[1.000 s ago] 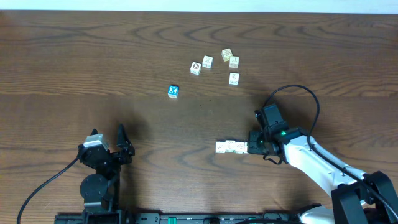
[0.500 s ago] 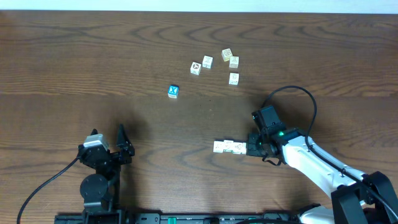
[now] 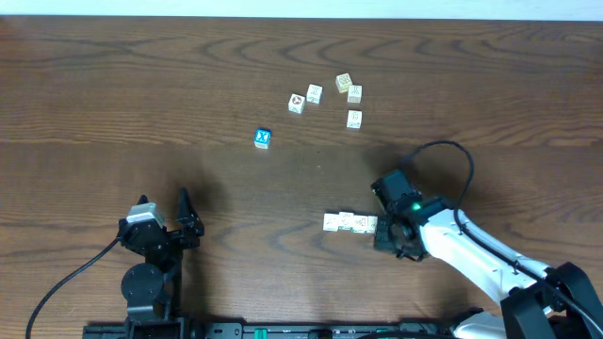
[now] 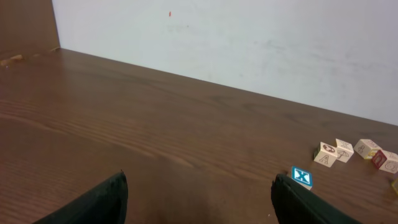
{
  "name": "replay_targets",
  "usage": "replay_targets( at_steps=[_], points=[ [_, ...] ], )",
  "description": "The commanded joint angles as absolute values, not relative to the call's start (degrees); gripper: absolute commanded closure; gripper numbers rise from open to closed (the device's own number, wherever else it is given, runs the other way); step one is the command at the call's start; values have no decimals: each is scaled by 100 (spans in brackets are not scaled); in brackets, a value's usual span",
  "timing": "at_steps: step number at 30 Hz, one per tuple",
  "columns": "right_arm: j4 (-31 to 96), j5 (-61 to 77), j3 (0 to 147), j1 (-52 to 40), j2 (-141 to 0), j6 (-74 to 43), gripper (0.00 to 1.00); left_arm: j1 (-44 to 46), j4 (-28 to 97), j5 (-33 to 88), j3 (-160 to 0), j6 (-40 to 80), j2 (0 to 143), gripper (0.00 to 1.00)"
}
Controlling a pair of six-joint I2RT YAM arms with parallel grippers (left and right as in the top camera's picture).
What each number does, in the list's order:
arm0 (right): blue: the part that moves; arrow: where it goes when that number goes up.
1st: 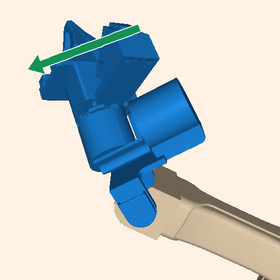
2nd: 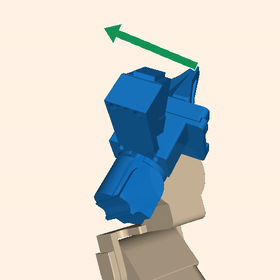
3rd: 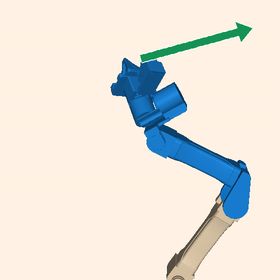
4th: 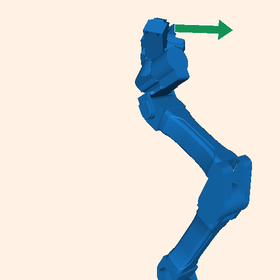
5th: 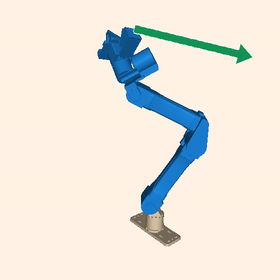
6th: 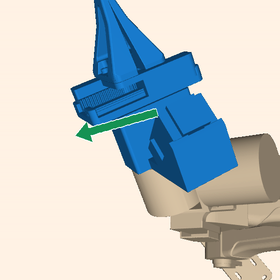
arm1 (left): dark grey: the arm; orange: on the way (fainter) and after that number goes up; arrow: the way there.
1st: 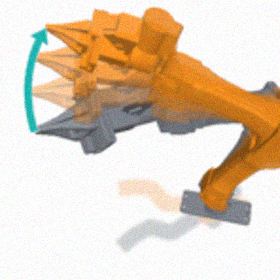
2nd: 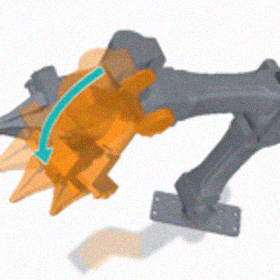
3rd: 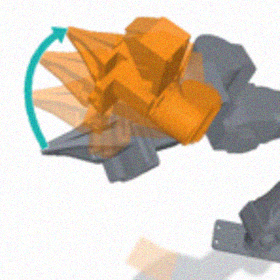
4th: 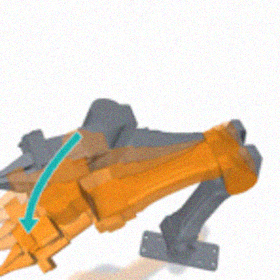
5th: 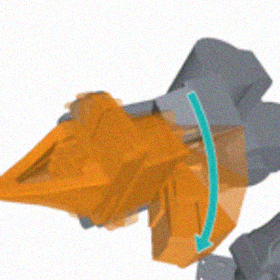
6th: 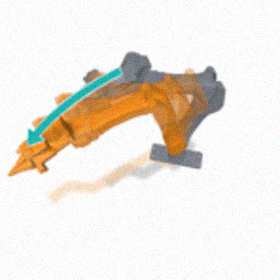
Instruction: Lift 4 blocks
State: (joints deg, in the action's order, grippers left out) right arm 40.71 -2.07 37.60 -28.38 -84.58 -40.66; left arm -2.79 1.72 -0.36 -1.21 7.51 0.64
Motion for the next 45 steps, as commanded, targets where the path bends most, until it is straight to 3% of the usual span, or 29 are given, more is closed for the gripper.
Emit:
replay_targets(
  at_steps=[1,7,15,21,45],
  points=[
    [4215,-939,3618,-2919,-8573,-4895,99,-255,408,-174,-23,740,60,25],
    [4200,-1667,3793,-2908,-8573,-5105,99,-255,408,-174,-23,740,60,26],
    [3723,-1966,4707,-2908,-8573,-3706,99,-255,408,-174,-23,740,60,25],
    [2963,-1240,5094,-2908,-8573,-3013,99,-255,408,-174,-23,740,60,26],
    [1835,-395,5092,-3096,-9513,-2950,99,-255,408,-174,-23,740,60,26]
  ],
)
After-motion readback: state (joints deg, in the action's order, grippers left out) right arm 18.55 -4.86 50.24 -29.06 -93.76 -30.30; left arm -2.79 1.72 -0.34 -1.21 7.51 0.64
